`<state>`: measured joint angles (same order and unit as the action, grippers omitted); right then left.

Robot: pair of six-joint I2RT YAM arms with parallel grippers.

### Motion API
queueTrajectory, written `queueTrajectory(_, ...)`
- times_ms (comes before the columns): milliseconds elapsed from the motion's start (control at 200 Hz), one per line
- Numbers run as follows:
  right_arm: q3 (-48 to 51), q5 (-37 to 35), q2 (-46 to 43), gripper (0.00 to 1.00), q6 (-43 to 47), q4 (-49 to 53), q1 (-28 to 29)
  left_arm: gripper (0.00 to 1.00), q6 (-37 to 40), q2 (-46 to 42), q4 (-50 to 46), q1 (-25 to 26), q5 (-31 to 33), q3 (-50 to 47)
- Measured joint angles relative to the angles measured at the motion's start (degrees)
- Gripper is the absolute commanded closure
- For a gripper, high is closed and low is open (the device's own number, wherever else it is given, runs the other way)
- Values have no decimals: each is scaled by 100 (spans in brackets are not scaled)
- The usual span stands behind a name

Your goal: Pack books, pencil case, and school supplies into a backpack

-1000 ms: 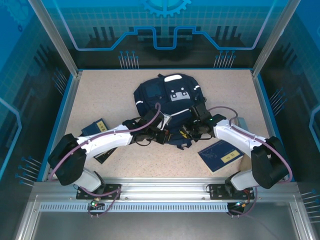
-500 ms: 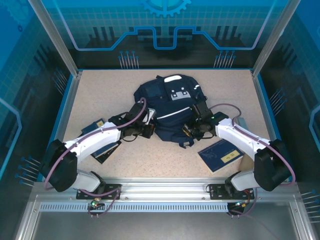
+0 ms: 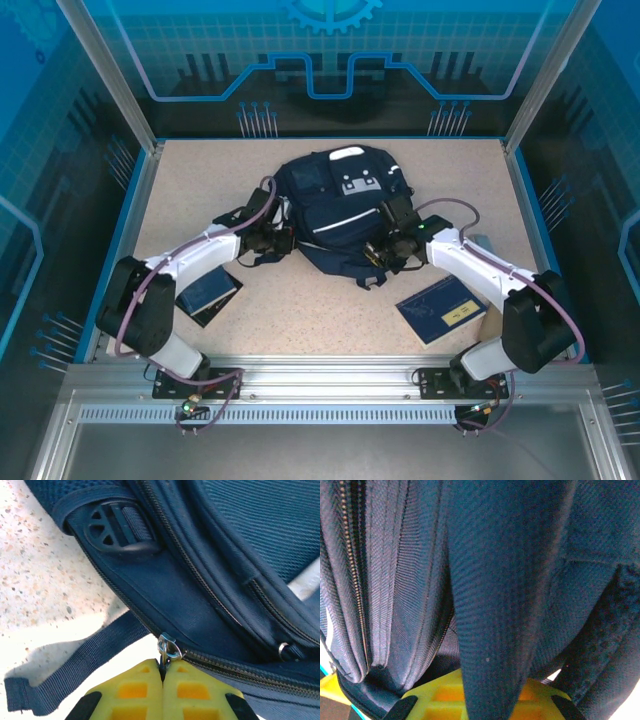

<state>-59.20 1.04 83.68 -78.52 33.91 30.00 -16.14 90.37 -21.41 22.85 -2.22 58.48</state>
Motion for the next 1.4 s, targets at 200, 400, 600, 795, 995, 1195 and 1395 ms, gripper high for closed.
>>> queueTrajectory(200, -81, -142, 24, 91, 168, -4, -11, 100, 52, 573, 96, -334, -306, 450)
queueTrajectory(400, -81, -212, 26, 91, 282, -52, -118, 100, 378, 1285, 90, -577, -481, 1075)
queueTrajectory(600, -81, -116, 50, 91, 439, -208, -157, 92, 581, 1567, 70, -723, -560, 1355)
queueTrajectory(795, -81, 44, 321, 90, 597, -380, -140, 49, 319, 1565, 74, -1119, -232, 1506)
queueTrajectory(995, -424, 219, 1082, 90, 590, -426, 160, 26, -273, 1040, -297, -1646, 186, 1508)
queueTrajectory(1195, -1305, 459, 1941, 77, 535, -625, 612, 14, -785, -168, -667, -2024, 96, 1305)
queueTrajectory(1395, -2107, 463, 2330, 39, 752, -339, 933, 5, -949, -1019, -1054, -2306, -234, 1187)
